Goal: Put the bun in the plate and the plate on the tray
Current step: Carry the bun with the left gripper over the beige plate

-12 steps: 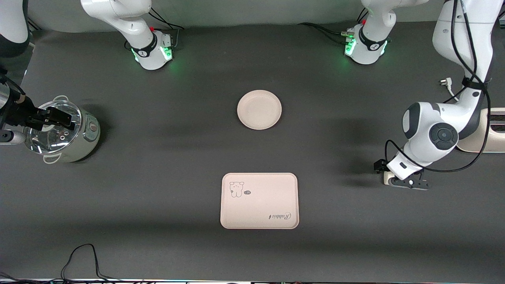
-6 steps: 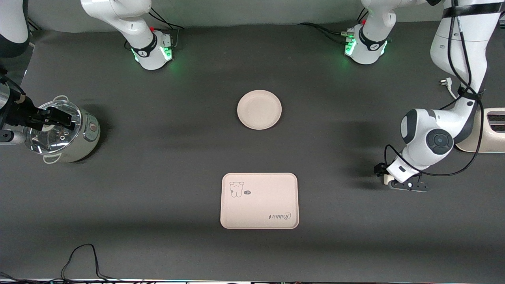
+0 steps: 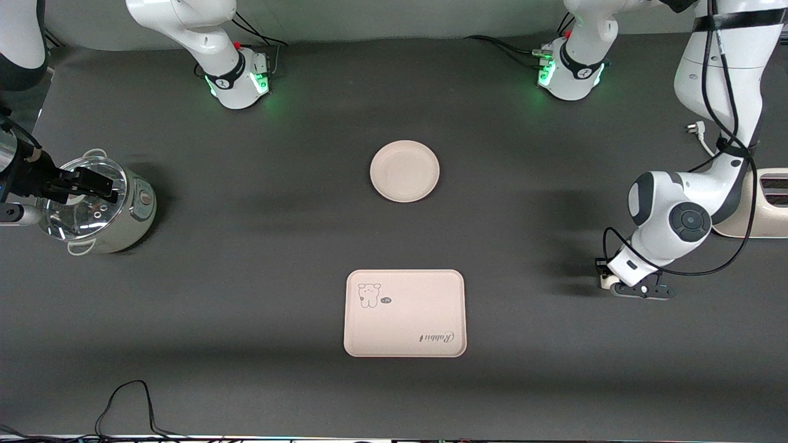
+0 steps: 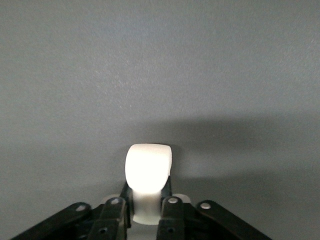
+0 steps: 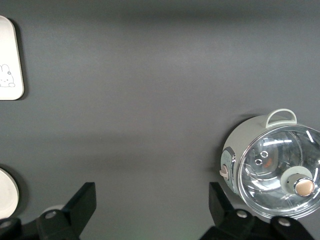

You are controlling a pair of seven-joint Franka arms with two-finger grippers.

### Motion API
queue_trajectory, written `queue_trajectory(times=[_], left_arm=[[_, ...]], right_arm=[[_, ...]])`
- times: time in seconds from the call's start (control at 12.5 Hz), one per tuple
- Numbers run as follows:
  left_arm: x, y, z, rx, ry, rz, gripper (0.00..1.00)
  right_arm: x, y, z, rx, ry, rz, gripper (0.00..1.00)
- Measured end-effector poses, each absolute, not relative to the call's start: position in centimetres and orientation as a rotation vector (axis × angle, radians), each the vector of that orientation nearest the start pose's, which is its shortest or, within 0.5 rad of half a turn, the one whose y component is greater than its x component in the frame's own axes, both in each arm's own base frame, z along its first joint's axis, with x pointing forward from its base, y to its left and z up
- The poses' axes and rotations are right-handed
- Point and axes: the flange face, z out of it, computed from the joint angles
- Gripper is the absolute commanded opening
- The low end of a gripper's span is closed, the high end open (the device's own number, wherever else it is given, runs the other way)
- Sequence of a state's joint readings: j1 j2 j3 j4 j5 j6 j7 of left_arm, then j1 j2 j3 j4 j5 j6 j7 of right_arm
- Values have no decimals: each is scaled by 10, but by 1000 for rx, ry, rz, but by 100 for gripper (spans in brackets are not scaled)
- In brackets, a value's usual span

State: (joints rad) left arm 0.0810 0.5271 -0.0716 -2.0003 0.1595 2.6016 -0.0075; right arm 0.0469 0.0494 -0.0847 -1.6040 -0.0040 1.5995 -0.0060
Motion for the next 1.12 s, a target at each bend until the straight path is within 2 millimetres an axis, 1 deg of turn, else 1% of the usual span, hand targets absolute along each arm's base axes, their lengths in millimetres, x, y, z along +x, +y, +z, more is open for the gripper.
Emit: queue_trajectory(times=[0.08, 0.16, 0.24, 0.32, 0.4, 0.48, 0.56, 0.64, 0.72, 0.8, 0.88, 0.96, 1.04, 1.12], left_arm=[[617, 0, 210, -3083, 172, -125, 0], [618, -12, 229, -3086, 190, -98, 0], [617, -33, 255, -3103, 204, -63, 0], [611, -62, 287, -3133, 223, -29, 0], [601, -96, 320, -3162, 261, -10, 0], [587, -134, 351, -3190, 283, -3, 0], [570, -177, 378, -3215, 278, -6, 0], [548, -225, 399, -3229, 250, -16, 0], [520, -278, 412, -3237, 210, -27, 0], [486, -330, 415, -3233, 184, -24, 0], [452, -373, 409, -3212, 168, -21, 0], [423, -405, 399, -3192, 147, -22, 0], [403, -426, 385, -3180, 125, -12, 0], [390, -441, 368, -3171, 109, -3, 0]], right_arm=[[569, -21, 583, -3147, 50, 86, 100], [569, -21, 582, -3147, 49, 90, 100], [569, -21, 581, -3147, 50, 92, 100], [569, -21, 581, -3147, 50, 92, 100], [569, -21, 581, -3147, 50, 92, 100], [569, -21, 581, -3147, 50, 93, 100], [569, -21, 581, -3147, 49, 93, 100], [569, -21, 581, -3147, 49, 94, 100], [569, -21, 581, -3147, 50, 94, 100], [569, -21, 581, -3147, 50, 94, 100], [569, -21, 581, -3147, 50, 95, 100], [569, -21, 580, -3147, 50, 95, 100], [569, -21, 580, -3147, 50, 95, 100], [569, -21, 580, -3147, 50, 96, 100]])
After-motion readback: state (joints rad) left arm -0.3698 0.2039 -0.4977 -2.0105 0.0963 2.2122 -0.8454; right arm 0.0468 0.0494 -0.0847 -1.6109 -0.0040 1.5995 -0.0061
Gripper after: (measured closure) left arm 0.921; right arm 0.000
